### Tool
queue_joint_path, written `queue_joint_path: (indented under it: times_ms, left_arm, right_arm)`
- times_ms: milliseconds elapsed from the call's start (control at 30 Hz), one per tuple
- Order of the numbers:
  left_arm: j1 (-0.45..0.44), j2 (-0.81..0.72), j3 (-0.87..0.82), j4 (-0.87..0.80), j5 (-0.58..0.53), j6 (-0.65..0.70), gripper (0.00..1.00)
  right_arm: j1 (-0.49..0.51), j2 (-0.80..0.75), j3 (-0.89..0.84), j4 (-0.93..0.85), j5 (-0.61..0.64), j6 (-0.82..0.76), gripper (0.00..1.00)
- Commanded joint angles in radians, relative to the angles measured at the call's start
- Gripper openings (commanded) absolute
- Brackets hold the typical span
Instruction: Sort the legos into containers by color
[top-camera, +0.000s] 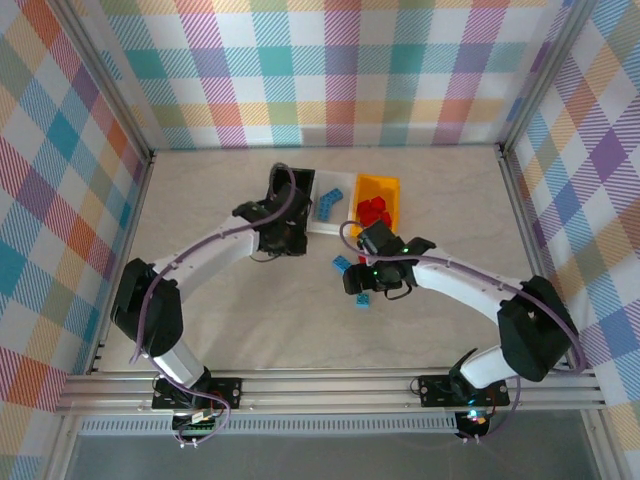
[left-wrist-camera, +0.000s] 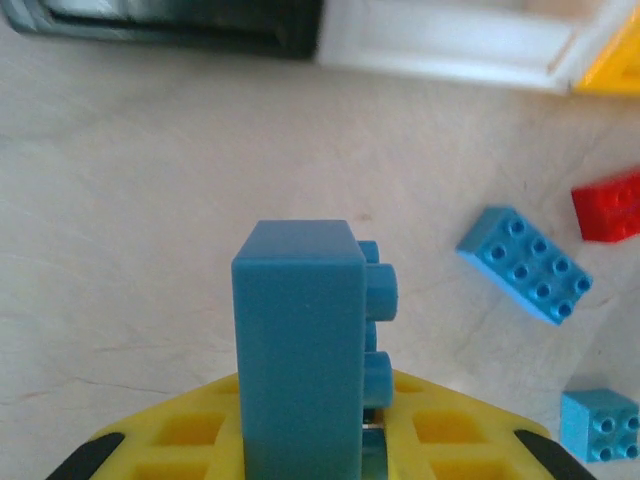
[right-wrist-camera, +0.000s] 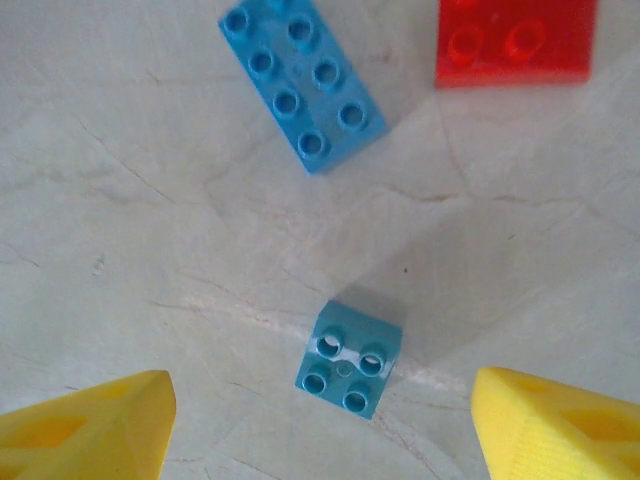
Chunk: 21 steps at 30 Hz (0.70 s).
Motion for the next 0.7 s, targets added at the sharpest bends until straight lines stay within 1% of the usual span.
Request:
queue_joint_path:
  times_ms: [0,100,200,300,400,500,667]
  left_arm:
    - [0.065,0.019,0.086,-0.075,0.003,0.088,0.19]
    - [0.127,0.067,0.166,-0.085,0.037,0.116,0.19]
    - [0.166,0.132,0.263,-0.104,0.046,0.142,0.19]
    - [0.18,0.196,0.346,-0.107,0.053,0.167,0.19]
    - [0.192,0.26,0.412,-0.114,0.048,0.174,0.19]
    - [0.207,0.321,0.455,-0.107,0.059,0.175,0.19]
    - [0.221,0.406,0.526,-0.114,0.048,0.19,0.19]
  right_arm:
    - [0.036,0.044,0.002,-0.015,0.066,0.066,0.78]
    - [0.067,0.087,0.019,-0.034,0.102,0.103,0.76]
    - [0.081,0.115,0.02,-0.043,0.119,0.141,0.72]
    - [0.089,0.135,0.015,-0.04,0.127,0.162,0.71]
    - [0.095,0.154,0.019,-0.029,0.124,0.166,0.68]
    - [0.104,0.18,0.031,-0.027,0.125,0.17,0.64]
    - [0.118,0.211,0.043,-0.026,0.133,0.178,0.58]
